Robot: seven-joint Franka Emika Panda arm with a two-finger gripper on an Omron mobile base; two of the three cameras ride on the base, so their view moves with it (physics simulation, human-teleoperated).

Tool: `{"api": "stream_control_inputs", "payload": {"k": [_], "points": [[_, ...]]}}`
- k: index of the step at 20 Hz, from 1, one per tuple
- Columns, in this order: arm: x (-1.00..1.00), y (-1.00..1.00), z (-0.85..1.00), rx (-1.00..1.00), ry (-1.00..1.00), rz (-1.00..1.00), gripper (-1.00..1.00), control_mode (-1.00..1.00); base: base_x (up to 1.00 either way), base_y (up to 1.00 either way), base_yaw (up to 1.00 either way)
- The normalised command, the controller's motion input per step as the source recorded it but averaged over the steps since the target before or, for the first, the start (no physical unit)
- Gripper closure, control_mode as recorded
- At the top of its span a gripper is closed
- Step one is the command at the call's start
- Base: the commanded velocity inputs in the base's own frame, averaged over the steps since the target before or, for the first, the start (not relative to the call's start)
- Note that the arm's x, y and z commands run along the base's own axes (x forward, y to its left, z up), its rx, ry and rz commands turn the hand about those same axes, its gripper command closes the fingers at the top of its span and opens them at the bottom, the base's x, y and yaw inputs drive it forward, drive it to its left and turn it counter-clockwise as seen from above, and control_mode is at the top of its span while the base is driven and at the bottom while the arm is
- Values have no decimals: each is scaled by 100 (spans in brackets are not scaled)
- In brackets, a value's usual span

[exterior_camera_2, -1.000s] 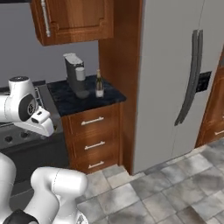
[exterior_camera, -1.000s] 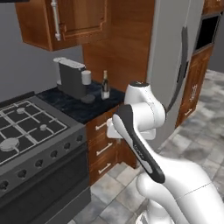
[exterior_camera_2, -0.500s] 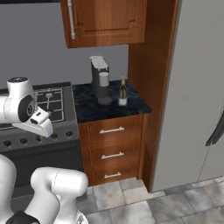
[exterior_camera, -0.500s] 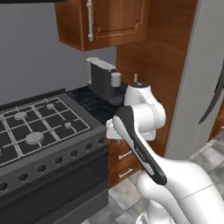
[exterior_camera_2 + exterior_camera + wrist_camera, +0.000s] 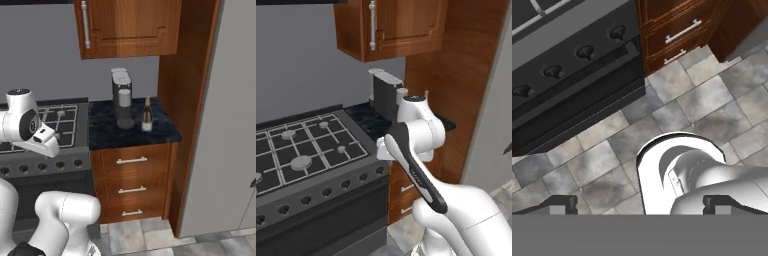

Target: There is a wine glass and glass cup on the dining counter. Place the wine bottle next to the wine glass and the juice bottle next to the glass cup.

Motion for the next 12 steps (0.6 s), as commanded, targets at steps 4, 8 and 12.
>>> {"api": "stream_control_inputs", "payload": {"k": [4,8,12], "points": [[0,0,0,0,0,0,-100,100,48,-42,6],[0,0,0,0,0,0,-100,100,47,-47,1],[0,0,0,0,0,0,-100,100,39,-55,0]]}}
